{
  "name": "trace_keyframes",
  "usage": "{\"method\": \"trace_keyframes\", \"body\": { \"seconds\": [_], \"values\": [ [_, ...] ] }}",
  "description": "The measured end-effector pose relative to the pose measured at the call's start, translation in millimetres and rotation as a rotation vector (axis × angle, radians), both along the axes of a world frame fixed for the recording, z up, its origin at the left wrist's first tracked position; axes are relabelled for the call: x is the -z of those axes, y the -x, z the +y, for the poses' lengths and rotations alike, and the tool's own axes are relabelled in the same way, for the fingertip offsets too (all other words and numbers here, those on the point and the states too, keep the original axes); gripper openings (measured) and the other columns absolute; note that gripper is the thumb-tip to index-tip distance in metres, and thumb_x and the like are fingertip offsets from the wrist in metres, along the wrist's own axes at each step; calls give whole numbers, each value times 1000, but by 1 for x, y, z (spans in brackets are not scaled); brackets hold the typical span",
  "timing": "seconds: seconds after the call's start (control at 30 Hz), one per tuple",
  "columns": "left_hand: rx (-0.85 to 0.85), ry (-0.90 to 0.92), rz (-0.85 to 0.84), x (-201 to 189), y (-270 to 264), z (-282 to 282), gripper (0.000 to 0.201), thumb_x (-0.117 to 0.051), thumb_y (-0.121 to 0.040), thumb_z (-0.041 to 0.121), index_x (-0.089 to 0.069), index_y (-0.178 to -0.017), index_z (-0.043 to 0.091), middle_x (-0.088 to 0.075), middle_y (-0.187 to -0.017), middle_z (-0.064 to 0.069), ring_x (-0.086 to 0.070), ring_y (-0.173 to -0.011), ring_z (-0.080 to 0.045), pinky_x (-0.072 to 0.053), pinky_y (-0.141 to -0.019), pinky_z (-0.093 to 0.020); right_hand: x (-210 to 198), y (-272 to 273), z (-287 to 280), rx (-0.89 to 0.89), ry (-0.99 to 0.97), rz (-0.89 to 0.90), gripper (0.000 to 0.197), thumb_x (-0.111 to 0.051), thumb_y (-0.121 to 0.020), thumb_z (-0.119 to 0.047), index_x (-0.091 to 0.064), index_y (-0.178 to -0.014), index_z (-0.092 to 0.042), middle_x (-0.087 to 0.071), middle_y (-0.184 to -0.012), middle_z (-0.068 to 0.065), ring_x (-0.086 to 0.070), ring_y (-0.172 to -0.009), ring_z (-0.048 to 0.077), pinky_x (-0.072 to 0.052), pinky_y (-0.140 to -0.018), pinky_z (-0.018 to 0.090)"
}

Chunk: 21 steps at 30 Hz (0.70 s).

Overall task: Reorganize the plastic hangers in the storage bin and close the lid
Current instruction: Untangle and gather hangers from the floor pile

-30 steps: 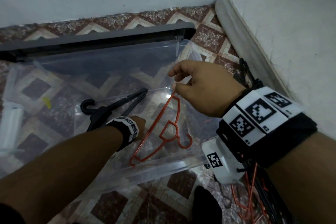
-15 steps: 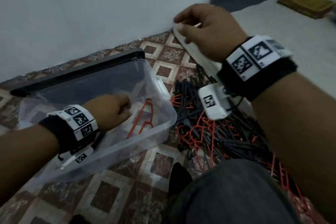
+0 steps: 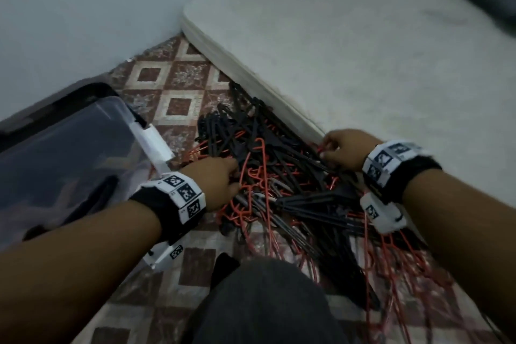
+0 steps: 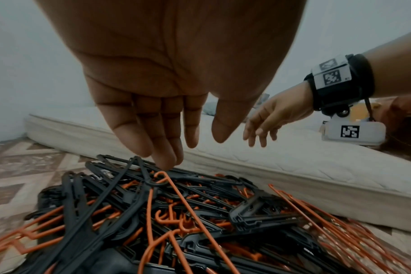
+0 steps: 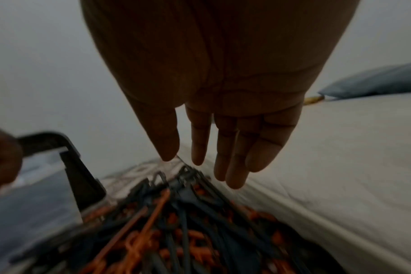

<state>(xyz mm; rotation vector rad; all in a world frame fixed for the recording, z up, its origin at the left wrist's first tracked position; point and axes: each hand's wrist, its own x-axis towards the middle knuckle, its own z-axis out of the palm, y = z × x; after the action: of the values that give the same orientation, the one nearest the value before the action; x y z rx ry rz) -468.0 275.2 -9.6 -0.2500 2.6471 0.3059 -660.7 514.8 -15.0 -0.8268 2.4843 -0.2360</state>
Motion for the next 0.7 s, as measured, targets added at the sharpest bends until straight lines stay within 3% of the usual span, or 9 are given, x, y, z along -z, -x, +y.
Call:
{"method": "trace_keyframes", "body": {
  "seconds": [0.13,0.27,0.33,0.43,0.57,0.7],
  "values": [
    [37,-47,-69,33,29,3,19,-52,-93,47,-50,-101,30,-58,-90,7,-58,-74,-14,-52,-67,-34,83,3,17,71,-161,-66,35,-63,-90,-38,-64,-117,-16,-67,-114,13,-63,-99,31,-47,-75,28],
    [82,-44,-48,62,36,0,19,-52,-93,43,-40,-81,34,-47,-78,11,-46,-64,-6,-37,-55,-26,138,8,36,243,-227,-75,43,-54,-92,-44,-59,-122,-14,-66,-111,16,-65,-95,33,-53,-80,33],
    [64,-58,-54,74,34,2,15,-53,-93,42,-45,-84,33,-52,-80,10,-51,-67,-8,-42,-57,-26,160,9,46,303,-283,-104,46,-56,-89,-41,-54,-125,-13,-66,-112,15,-65,-96,31,-54,-83,35],
    [33,-88,-94,91,25,3,21,-51,-92,43,-56,-103,26,-62,-96,5,-62,-80,-16,-56,-72,-35,179,7,53,334,-339,-149,44,-58,-88,-36,-52,-125,-14,-66,-114,14,-65,-99,31,-54,-88,38],
    [20,-130,-141,106,9,5,21,-49,-92,46,-53,-106,30,-61,-98,7,-60,-77,-11,-53,-70,-32,187,6,51,363,-371,-85,47,-64,-88,-25,-49,-130,-12,-59,-126,14,-60,-111,33,-52,-92,40],
    [-2,-162,-191,118,-4,0,23,-50,-92,46,-50,-110,31,-60,-102,5,-60,-84,-17,-55,-78,-38,193,6,44,403,-341,-75,59,-63,-90,-21,-37,-143,-14,-52,-131,19,-57,-113,37,-51,-93,41]
  ]
}}
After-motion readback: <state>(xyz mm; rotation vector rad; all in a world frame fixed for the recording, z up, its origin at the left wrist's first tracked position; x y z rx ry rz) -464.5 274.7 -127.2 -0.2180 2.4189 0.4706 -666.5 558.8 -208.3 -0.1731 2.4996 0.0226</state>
